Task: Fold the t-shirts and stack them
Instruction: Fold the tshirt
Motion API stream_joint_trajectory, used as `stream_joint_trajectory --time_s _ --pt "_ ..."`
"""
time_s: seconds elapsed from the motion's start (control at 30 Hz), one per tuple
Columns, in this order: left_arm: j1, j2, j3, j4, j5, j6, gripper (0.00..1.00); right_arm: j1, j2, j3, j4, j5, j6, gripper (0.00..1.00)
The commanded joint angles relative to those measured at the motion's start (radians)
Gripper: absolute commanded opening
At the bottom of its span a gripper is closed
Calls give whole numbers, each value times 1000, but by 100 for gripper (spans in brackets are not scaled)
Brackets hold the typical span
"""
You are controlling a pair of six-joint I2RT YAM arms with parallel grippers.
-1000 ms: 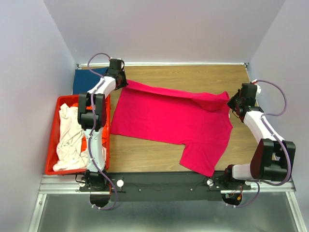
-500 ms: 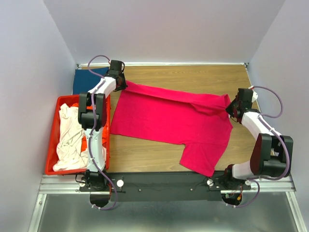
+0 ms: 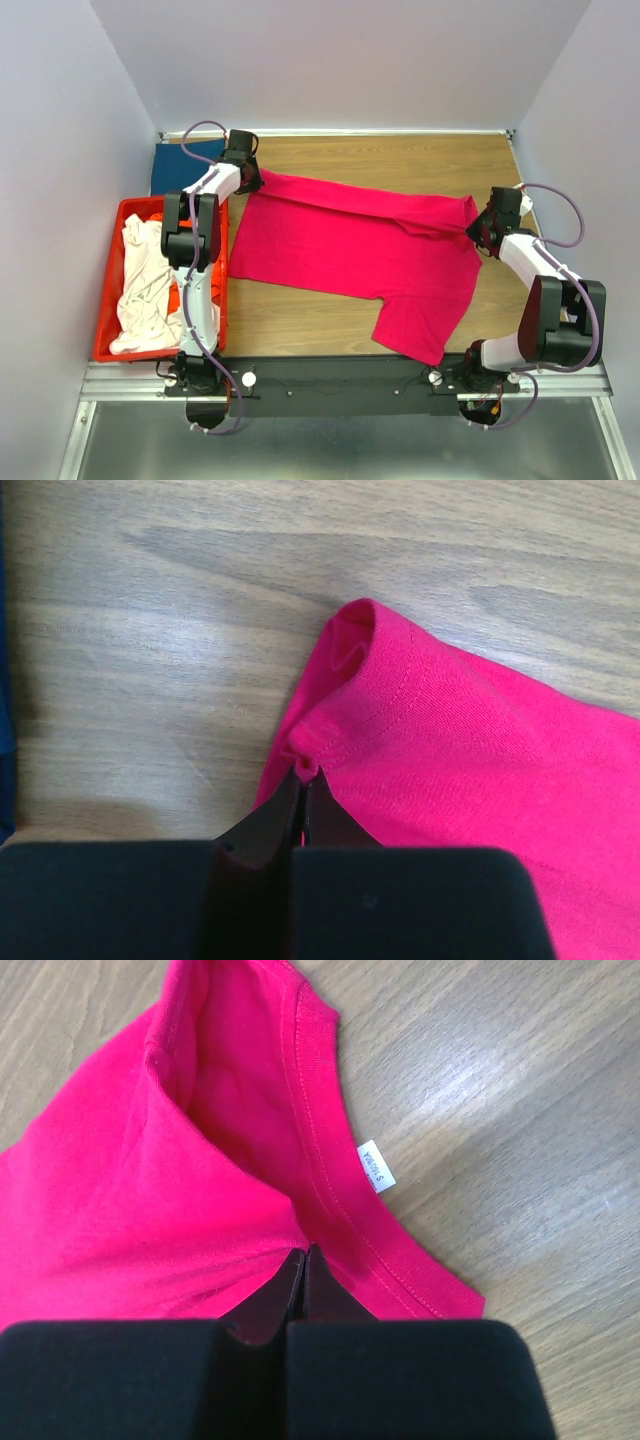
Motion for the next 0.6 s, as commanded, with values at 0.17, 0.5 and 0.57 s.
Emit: stream_joint_trajectory --time_s 0.17,0.5,0.57 --pt "10 -35 -15 -40 -97 -15 0 -6 16 -21 -7 70 14 2" --pt "2 -57 -38 -34 -122 -23 0 -6 14 1 -8 18 7 4" --pt "1 -58 -38 -39 -120 -23 2 -6 14 -1 -8 -2 6 4"
